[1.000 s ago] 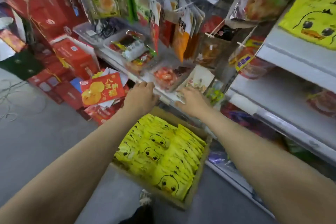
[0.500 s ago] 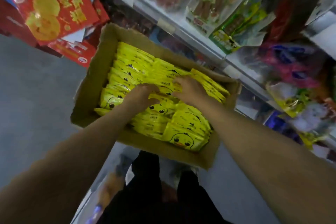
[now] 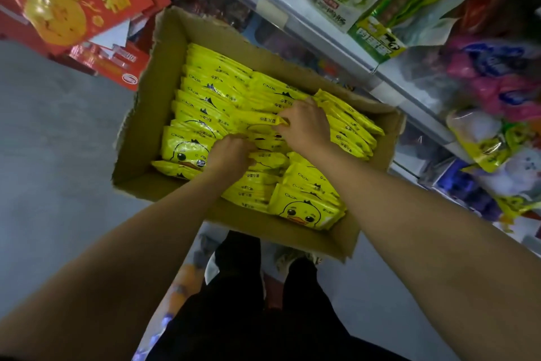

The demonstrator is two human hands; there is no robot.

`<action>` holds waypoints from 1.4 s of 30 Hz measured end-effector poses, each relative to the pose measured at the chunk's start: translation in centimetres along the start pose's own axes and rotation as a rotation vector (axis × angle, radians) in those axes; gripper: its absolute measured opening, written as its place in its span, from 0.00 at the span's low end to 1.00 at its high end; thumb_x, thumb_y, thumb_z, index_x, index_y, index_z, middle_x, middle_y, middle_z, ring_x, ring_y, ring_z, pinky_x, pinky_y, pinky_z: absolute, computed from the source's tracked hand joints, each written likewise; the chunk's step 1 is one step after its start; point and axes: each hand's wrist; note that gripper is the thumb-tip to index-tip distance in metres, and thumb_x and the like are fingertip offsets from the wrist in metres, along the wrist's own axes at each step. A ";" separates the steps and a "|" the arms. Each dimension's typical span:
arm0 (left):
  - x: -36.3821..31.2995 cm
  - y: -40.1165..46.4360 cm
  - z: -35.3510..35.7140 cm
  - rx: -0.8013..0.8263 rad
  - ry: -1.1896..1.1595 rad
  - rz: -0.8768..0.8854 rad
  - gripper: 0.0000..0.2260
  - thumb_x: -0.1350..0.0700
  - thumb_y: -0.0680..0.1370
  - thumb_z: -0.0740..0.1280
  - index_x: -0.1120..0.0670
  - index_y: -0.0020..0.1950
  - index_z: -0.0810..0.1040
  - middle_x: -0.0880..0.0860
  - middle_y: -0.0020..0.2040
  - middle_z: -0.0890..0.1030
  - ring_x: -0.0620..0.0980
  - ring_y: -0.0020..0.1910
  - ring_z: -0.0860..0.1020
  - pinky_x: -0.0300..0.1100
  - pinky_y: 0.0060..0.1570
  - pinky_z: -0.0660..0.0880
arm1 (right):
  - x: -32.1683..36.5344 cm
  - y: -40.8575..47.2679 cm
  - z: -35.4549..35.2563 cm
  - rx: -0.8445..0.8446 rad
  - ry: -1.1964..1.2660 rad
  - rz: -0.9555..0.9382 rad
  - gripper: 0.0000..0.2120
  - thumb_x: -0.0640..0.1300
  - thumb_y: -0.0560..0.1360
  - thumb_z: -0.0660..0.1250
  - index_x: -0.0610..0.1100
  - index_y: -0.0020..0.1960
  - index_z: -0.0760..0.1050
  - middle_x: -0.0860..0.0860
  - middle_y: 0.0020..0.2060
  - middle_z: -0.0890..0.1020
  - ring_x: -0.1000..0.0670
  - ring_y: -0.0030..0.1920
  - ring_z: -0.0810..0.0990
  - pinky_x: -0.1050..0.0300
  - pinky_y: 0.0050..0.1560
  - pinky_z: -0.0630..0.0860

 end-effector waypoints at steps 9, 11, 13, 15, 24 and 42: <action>-1.8 -5.5 -6.2 -0.138 -0.450 -0.152 0.05 0.56 0.76 0.69 0.53 0.41 0.75 0.51 0.33 0.74 0.53 0.36 0.72 0.38 0.30 0.66 | -2.5 -5.1 -9.8 -0.092 0.425 0.101 0.18 0.52 0.81 0.62 0.37 0.60 0.73 0.39 0.56 0.79 0.39 0.58 0.76 0.51 0.50 0.70; -4.3 -6.8 -7.1 -0.139 -0.518 -0.119 0.03 0.55 0.78 0.67 0.54 0.47 0.76 0.53 0.37 0.75 0.53 0.38 0.71 0.41 0.33 0.67 | -3.8 -7.5 -12.2 -0.112 0.590 0.132 0.21 0.52 0.81 0.63 0.37 0.65 0.72 0.40 0.61 0.77 0.41 0.63 0.75 0.54 0.52 0.69; -7.4 -8.3 -7.6 -0.135 -0.569 -0.081 0.14 0.52 0.80 0.65 0.55 0.63 0.75 0.56 0.55 0.77 0.55 0.49 0.73 0.45 0.45 0.72 | -5.3 -10.4 -14.5 -0.113 0.756 0.171 0.25 0.54 0.79 0.66 0.37 0.67 0.73 0.41 0.63 0.78 0.43 0.63 0.76 0.55 0.52 0.71; -11.0 -9.8 -8.0 -0.137 -0.624 -0.063 0.21 0.49 0.80 0.64 0.56 0.71 0.69 0.56 0.67 0.71 0.56 0.59 0.72 0.47 0.50 0.74 | -7.2 -13.2 -16.5 -0.152 0.876 0.193 0.21 0.57 0.74 0.71 0.44 0.59 0.80 0.49 0.53 0.84 0.49 0.54 0.82 0.58 0.51 0.75; -29.3 -16.6 -8.9 0.097 -0.679 0.192 0.17 0.55 0.72 0.75 0.54 0.59 0.78 0.51 0.49 0.84 0.43 0.40 0.83 0.33 0.27 0.74 | -16.9 -28.7 -26.5 -0.387 1.241 0.133 0.18 0.50 0.67 0.79 0.47 0.55 0.80 0.48 0.47 0.87 0.45 0.47 0.85 0.46 0.50 0.81; -60.7 -19.0 -19.0 -0.161 -0.107 0.759 0.18 0.58 0.66 0.79 0.57 0.54 0.81 0.54 0.48 0.85 0.54 0.50 0.83 0.50 0.51 0.79 | -35.2 -44.4 -45.4 -0.994 1.472 -0.108 0.16 0.39 0.74 0.72 0.42 0.61 0.76 0.47 0.48 0.86 0.47 0.45 0.85 0.50 0.45 0.82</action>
Point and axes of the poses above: each hand's wrist, its own y-axis towards the middle knuckle, its own z-axis out of the palm, x = y × z
